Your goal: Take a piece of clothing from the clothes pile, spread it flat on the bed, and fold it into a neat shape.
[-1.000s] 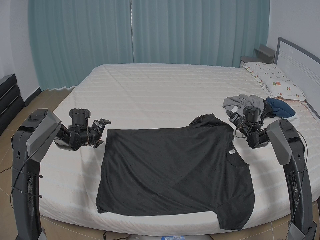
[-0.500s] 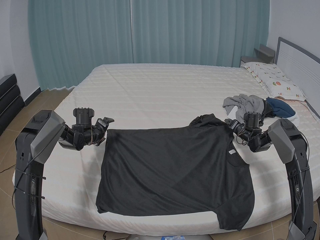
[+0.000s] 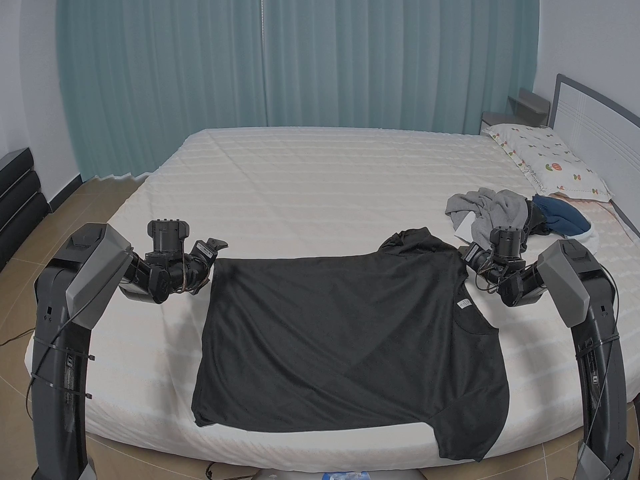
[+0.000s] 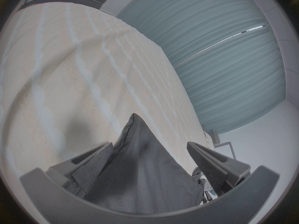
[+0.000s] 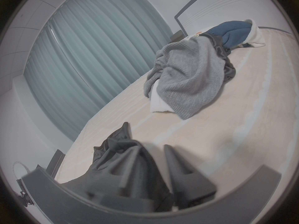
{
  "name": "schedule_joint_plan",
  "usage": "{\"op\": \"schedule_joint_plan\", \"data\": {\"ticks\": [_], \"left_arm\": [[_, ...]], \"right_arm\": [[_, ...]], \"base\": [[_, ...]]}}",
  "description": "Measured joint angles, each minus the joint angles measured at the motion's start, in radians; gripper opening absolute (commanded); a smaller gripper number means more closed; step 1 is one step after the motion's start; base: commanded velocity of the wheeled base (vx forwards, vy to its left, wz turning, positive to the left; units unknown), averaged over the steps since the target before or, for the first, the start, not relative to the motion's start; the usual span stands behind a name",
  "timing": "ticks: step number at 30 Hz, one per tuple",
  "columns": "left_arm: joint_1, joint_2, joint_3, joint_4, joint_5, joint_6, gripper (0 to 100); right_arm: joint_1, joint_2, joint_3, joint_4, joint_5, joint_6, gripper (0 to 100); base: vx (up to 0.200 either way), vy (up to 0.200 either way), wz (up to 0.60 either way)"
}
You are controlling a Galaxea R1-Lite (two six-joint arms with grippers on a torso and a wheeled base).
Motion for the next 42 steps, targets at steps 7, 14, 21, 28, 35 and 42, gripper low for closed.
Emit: {"op": "schedule_joint_plan", "data": {"ticks": [7,14,21,28,35,42], "left_arm": [[-0.005,0.045,-0.082,0.009,0.091,0.023,100],[-0.009,0.077,-0.11,0.012,0.101,0.048,100],[-0.009,0.096,-0.132,0.01,0.101,0.052,100],[-0.012,0.117,-0.162,0.012,0.118,0.075,100],[-0.023,0.129,-0.171,0.012,0.119,0.099,0],[-0.025,0.149,-0.19,0.01,0.151,0.126,0]], "right_arm": [[-0.004,-0.002,-0.002,-0.006,-0.005,0.001,0],[-0.013,-0.013,-0.009,-0.012,-0.008,0.006,0],[-0.013,-0.017,-0.011,-0.022,-0.009,0.007,0],[-0.011,-0.02,-0.011,-0.024,-0.011,0.009,0],[-0.008,-0.02,-0.01,-0.024,-0.013,0.011,0],[-0.006,-0.02,-0.01,-0.025,-0.019,0.011,0]], "base": [[0.0,0.0,0.0],[0.0,0.0,0.0],[0.0,0.0,0.0],[0.0,0.0,0.0],[0.0,0.0,0.0],[0.0,0.0,0.0]]}}
